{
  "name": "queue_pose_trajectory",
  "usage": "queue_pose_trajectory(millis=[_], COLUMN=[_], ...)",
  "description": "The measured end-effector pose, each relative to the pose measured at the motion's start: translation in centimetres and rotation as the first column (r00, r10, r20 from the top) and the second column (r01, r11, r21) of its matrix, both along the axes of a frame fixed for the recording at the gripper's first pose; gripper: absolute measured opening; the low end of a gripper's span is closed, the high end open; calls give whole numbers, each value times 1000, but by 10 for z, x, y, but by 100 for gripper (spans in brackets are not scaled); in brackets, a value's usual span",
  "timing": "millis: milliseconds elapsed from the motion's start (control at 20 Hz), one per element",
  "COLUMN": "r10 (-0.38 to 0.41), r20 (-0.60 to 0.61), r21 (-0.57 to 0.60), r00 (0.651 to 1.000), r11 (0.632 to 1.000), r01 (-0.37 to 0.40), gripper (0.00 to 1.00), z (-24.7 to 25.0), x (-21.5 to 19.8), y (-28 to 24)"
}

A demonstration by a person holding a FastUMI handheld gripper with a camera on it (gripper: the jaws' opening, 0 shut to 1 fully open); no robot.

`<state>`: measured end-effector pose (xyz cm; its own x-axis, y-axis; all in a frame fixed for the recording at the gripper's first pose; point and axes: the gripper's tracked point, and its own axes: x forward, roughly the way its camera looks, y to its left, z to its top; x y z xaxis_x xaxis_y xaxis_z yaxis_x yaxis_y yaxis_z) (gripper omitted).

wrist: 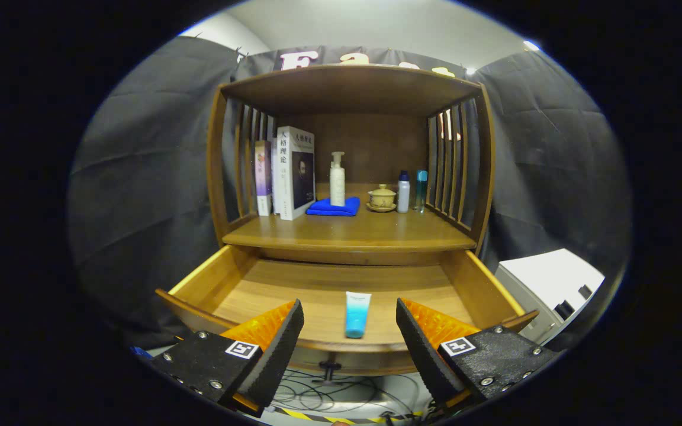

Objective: Pull open the drawer, take out the items inside it, and place them on the countertop above the cabinet.

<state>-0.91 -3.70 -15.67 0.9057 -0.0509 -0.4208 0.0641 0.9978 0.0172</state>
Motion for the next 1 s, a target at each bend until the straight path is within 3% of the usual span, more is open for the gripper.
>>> queue_pose_trajectory(millis=[150, 450, 650, 1000], r10=[-6, -69, -58, -100], r20=[-71, -233, -340, -501], r21=[-33, 55, 139, 116], r00=[997, 970, 938, 860], r11=[999, 995, 984, 977], r01=[4, 84, 111, 181], gripper=[96, 97, 97, 96], z=[-2, -35, -58, -103], x=[30, 59, 70, 85], y=[-6, -13, -2, -8])
